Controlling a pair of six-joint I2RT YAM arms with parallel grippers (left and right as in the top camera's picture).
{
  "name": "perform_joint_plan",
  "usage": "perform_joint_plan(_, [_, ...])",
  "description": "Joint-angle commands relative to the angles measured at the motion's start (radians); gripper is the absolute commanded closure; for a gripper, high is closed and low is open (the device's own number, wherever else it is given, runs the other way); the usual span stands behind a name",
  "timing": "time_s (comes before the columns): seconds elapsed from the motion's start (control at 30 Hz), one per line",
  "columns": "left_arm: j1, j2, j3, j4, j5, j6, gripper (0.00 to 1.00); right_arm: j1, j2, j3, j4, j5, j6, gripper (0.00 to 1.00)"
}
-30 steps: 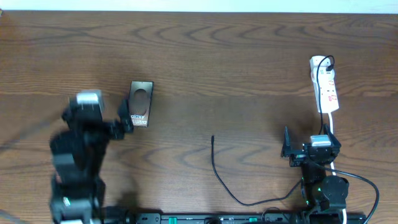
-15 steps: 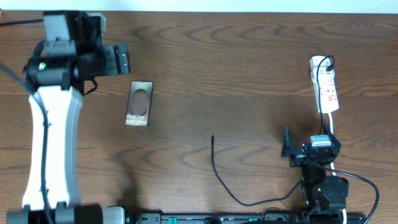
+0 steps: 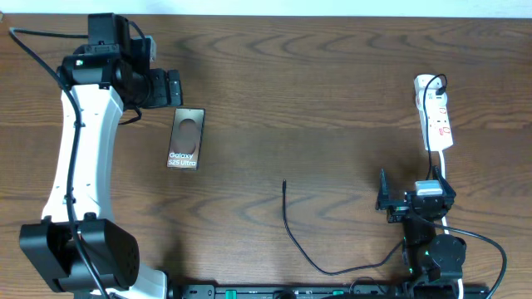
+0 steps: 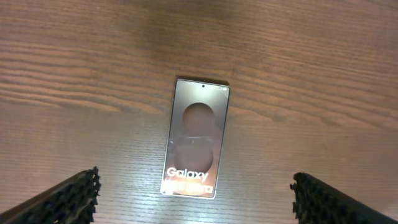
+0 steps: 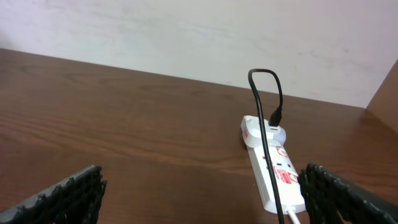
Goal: Plug charger to phone and switch on socket
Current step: 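Move the left gripper forward over the Galaxy phone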
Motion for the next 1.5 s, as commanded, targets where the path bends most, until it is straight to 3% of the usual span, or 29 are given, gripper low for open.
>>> perform_joint_plan(0.0, [-0.001,0.004,0.018,-0.007,0.005,0.003,0.02,0.007,-0.006,-0.001,-0.004,0.012,0.0,0.01])
perform_joint_plan(0.4, [-0.014,0.031,0.018,-0.015,-0.03,0.003,0.02,0.007,-0.006,-0.001,-0.004,0.012,0.0,0.01])
perform_joint_plan(0.87, [-0.017,0.207,0.019,-0.022,-0.03,0.005,0.02,0.007,-0.006,-0.001,-0.004,0.012,0.0,0.01])
perform_joint_plan(1.13, [-0.04,0.253,0.005,-0.045,-0.034,0.069,0.02,0.007,-0.006,-0.001,-0.004,0.012,0.0,0.01])
perform_joint_plan(1.47, [-0.047,0.253,-0.024,-0.048,-0.13,0.071,0.02,0.007,-0.006,-0.001,-0.004,0.012,0.0,0.01])
